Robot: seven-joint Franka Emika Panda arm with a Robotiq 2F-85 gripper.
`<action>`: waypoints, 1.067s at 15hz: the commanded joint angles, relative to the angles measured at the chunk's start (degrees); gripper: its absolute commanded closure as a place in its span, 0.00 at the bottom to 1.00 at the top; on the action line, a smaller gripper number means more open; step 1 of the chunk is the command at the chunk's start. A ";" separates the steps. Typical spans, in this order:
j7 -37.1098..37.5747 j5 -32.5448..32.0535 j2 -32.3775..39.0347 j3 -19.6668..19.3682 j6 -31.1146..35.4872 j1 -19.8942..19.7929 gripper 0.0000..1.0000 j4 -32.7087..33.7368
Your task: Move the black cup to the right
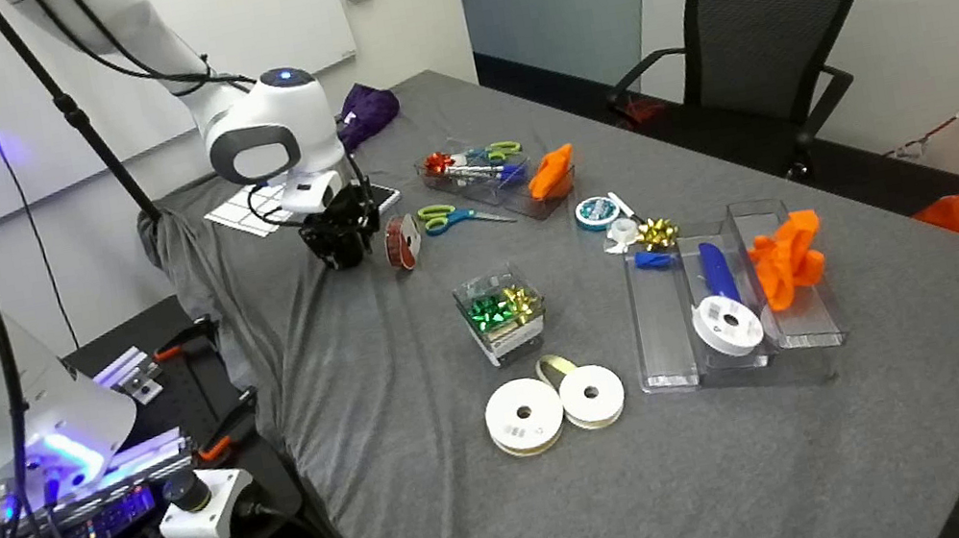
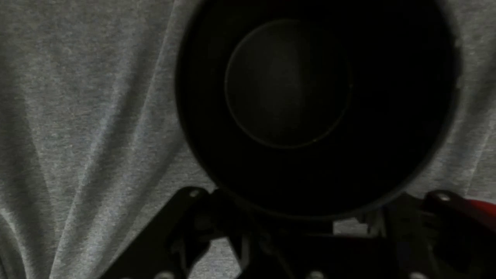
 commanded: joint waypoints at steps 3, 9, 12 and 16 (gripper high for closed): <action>-4.86 1.88 1.86 0.42 0.68 -0.56 0.83 1.12; -10.04 0.01 -1.14 -0.55 -1.07 -1.05 0.95 -0.77; -18.58 -3.23 -3.46 -2.04 -1.49 -1.76 0.95 -2.50; -34.41 -3.94 -6.69 -2.36 -2.41 -5.38 0.95 -4.43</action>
